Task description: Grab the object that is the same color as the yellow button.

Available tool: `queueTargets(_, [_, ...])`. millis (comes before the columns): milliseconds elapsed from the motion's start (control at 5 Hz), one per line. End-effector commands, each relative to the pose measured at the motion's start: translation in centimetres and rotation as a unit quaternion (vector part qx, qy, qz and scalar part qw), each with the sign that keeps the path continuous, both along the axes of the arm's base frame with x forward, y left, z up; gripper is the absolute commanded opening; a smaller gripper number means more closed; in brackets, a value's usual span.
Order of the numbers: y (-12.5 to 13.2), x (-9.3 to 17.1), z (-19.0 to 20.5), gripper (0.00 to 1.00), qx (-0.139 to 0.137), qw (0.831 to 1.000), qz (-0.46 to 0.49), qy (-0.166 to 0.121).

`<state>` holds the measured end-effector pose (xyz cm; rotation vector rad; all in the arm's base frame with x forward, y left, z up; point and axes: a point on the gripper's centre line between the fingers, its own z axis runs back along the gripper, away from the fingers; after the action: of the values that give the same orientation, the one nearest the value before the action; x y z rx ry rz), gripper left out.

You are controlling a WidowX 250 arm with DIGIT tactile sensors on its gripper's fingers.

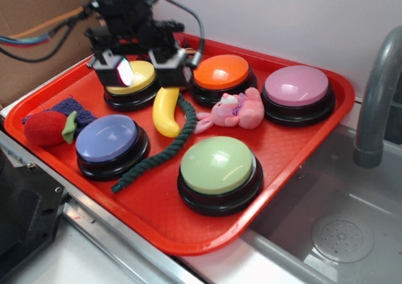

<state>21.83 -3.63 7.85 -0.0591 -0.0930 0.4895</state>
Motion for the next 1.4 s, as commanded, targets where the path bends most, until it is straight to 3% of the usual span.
queueTargets(0, [2.0,2.5,-3.9,1.00,0.026,0.999,0.034,-0.023])
queueTargets(200, [2.4,2.9,-5.1,1.00,0.027,0.999,0.022,-0.017])
queueTargets(400, [2.2,3.0,-5.3,0.00,0.027,0.999,0.019,-0.020])
queueTargets(1000, [1.7,3.6,-2.8,0.00,0.034,0.999,-0.013,-0.024])
queueTargets(1200, [1.1,4.4,-0.1,0.00,0.054,0.996,-0.069,0.015])
